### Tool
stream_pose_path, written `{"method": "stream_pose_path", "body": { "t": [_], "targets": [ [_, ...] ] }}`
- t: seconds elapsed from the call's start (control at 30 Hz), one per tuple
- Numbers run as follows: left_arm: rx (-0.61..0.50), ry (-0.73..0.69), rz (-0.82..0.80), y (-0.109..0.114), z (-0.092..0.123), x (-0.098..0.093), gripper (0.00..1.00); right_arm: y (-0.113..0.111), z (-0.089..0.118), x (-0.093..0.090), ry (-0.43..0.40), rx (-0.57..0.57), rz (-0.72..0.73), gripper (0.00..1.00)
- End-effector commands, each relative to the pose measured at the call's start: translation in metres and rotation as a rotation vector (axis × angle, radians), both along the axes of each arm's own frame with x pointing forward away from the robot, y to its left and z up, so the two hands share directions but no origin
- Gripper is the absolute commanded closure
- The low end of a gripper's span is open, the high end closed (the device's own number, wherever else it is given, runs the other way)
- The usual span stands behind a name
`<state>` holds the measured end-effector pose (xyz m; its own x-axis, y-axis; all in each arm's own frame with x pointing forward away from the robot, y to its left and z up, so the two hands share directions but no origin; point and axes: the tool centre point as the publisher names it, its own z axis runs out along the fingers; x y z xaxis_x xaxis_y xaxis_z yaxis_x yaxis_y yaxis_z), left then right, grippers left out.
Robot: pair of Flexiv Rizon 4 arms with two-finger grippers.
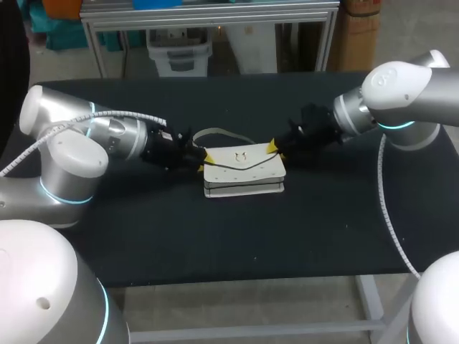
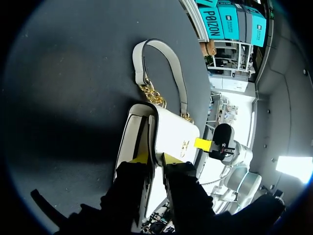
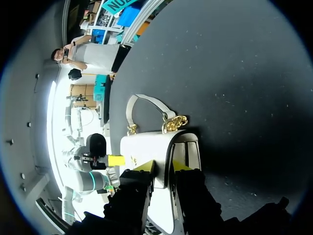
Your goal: Pick up the bag, open it, inspect its contents, close it, and place it on the opposite side
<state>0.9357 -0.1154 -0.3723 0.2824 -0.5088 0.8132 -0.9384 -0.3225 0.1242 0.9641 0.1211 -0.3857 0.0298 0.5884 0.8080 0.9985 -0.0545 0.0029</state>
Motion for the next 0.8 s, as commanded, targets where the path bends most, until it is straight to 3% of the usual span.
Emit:
{"method": "stream_pose_path", "body": {
  "t": [0.03,0.13,0.17,0.2,0.23,0.27,0.3,0.8],
  "targets": [
    [-0.004,-0.002,0.008,-0.010,-0.006,0.006,1.00,0.004,-0.002,-0.006,-0.006,0.002,-0.003,1.00],
    [-0.004,-0.005,0.008,-0.008,-0.005,0.006,1.00,0.003,-0.001,-0.007,-0.006,0.005,-0.004,1.00],
    [-0.007,-0.007,0.009,-0.007,-0.004,0.006,0.74,0.003,-0.001,-0.007,-0.007,0.006,-0.004,0.97],
    [-0.011,-0.011,0.009,-0.005,-0.003,0.005,0.32,0.002,-0.001,-0.007,-0.008,0.007,-0.004,0.69],
    [-0.015,-0.014,0.007,-0.003,-0.002,0.004,0.02,0.002,-0.001,-0.007,-0.009,0.007,-0.005,0.50],
    [-0.015,-0.018,0.009,-0.003,-0.001,0.003,0.00,0.001,-0.001,-0.008,-0.011,0.008,-0.005,0.17],
    [-0.015,-0.019,0.010,-0.002,0.000,0.003,0.00,0.000,0.000,-0.008,-0.012,0.009,-0.006,0.00],
    [-0.025,-0.079,-0.023,0.003,0.013,-0.004,0.00,-0.008,0.014,-0.011,-0.081,0.010,0.012,0.00]
  ]
}}
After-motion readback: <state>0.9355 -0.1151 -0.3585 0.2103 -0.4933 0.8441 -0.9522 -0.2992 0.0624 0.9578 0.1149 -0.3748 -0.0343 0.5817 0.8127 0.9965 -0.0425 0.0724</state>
